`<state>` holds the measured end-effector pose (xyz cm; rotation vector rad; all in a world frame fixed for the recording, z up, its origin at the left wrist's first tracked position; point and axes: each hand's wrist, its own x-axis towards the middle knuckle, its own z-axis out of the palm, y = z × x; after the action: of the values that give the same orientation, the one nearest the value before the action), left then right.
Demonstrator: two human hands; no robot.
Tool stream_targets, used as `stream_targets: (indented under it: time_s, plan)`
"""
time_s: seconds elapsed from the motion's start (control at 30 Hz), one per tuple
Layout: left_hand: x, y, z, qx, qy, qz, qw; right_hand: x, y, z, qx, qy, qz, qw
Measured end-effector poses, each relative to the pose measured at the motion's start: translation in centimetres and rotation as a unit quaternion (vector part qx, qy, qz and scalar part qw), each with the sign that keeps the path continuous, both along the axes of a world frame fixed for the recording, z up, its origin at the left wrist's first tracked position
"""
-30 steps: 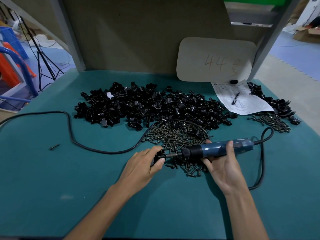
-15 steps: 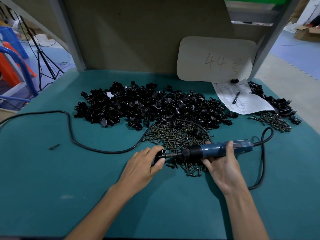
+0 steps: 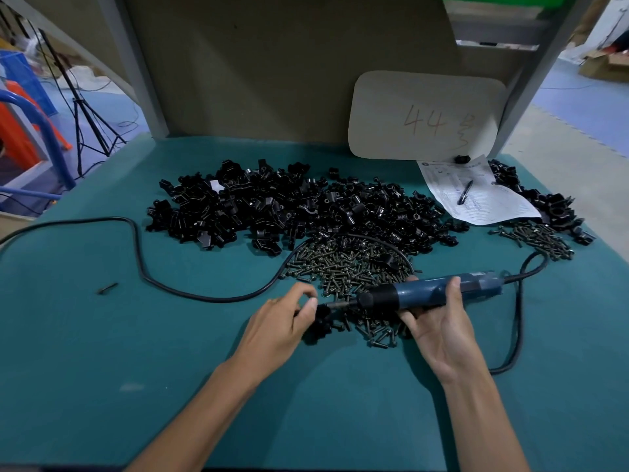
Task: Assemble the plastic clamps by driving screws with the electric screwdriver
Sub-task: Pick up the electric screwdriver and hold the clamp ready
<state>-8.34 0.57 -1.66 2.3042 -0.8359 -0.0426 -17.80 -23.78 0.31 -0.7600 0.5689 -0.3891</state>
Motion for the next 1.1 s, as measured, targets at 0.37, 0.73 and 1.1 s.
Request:
stream_targets:
  time_s: [0.37,0.73,1.1]
  plan:
    - [0.0,0.2,1.2,-0.114,0.193,0.08,0.971,-0.1,0.3,0.3,0.024,-0.026,-0.003,0.999]
    - [1.5,1.9,2.7,-0.08,0.275,-0.045,0.957,-0.5,-1.3,1.8,-0.008,-0.016,-0.051,0.999]
    - [1.9,2.1,4.3,-0.23,0.371,0.022,0.899,-3.9,-7.6,1.2,-0.409,0.263,-0.047,0.873]
